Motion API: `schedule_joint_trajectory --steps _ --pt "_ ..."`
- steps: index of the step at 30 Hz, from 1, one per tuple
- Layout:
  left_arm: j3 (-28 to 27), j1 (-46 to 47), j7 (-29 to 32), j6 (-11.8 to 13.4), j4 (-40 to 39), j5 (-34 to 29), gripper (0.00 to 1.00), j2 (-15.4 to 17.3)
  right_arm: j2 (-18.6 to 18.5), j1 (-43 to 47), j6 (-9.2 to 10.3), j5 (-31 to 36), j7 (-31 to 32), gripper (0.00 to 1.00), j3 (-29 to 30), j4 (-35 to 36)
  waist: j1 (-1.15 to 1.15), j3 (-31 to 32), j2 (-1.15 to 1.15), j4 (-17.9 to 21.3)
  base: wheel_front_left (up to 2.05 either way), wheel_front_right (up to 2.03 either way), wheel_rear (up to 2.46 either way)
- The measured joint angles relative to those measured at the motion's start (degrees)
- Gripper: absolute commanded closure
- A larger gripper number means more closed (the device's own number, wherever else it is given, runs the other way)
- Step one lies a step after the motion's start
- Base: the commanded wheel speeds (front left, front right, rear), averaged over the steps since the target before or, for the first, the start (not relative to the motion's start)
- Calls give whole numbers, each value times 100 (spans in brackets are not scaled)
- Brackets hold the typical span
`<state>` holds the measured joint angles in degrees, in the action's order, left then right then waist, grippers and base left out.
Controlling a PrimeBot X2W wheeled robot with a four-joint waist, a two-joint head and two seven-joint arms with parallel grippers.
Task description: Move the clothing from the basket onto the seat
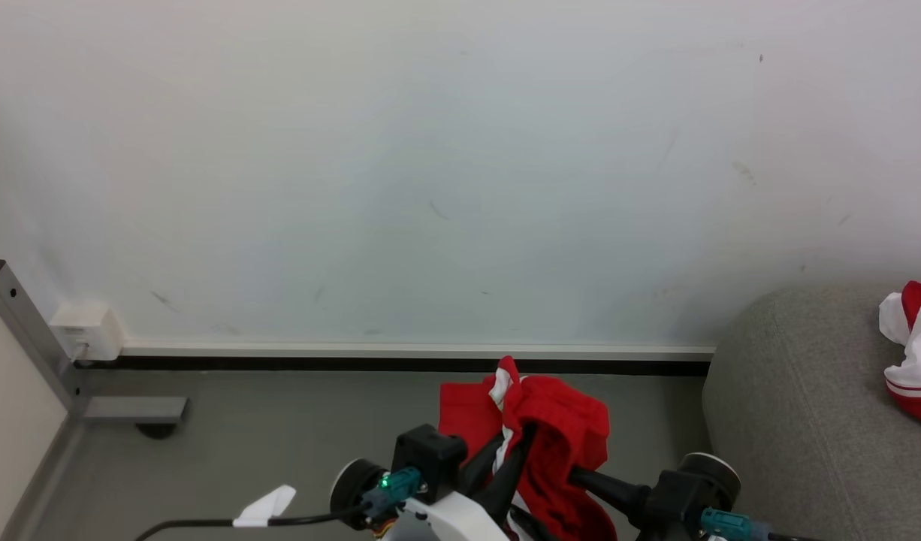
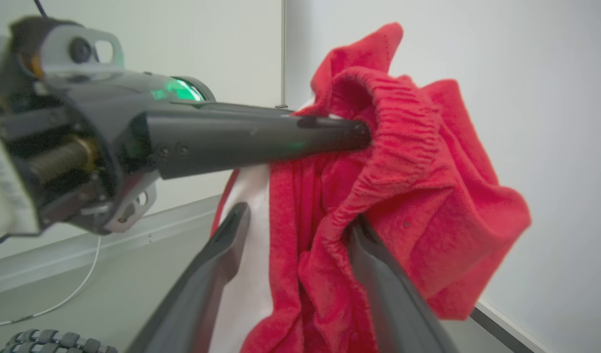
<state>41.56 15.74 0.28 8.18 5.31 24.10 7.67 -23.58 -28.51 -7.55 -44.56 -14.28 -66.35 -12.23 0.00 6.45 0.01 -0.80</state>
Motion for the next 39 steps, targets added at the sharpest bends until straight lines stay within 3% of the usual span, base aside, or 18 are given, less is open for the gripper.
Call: schedule_joint_trajectory --steps 11,12,13,16,27,29,30,31,32,39 --pt "159 81 171 21 -35 92 100 -198 281 -293 -1 917 -51 0 24 -891 0 -7 0 28 0 0 0" --pt "165 81 174 25 -40 104 100 -204 316 -281 -1 927 -52 18 43 -935 0 -8 0 27 0 0 0" --pt "167 82 190 26 -40 107 100 -207 353 -268 -1 932 -54 55 68 -970 0 -10 0 28 0 0 0" --pt "167 83 210 30 -26 123 100 -207 412 -234 -1 958 -68 100 169 -1017 0 -20 0 30 0 0 0" --pt "110 82 165 140 124 176 98 -129 422 15 -1 783 -67 100 544 -783 0 -13 0 96 0 0 0" --pt "93 82 137 146 162 177 69 -123 393 71 -1 726 -66 100 608 -712 0 -22 0 116 0 0 0" --pt "92 82 120 153 178 177 59 -120 374 90 -1 723 -66 100 643 -676 0 -28 0 127 0 0 0" --pt "87 82 112 159 190 176 8 -115 354 104 -1 717 -66 100 676 -641 0 -33 0 141 0 0 0" --pt "77 82 104 187 203 176 0 -114 332 119 -1 710 -66 100 709 -615 0 -39 0 156 0 0 0" --pt "75 81 9 202 291 176 0 -92 160 208 -1 730 -65 100 962 -489 0 -114 0 309 0 0 0"
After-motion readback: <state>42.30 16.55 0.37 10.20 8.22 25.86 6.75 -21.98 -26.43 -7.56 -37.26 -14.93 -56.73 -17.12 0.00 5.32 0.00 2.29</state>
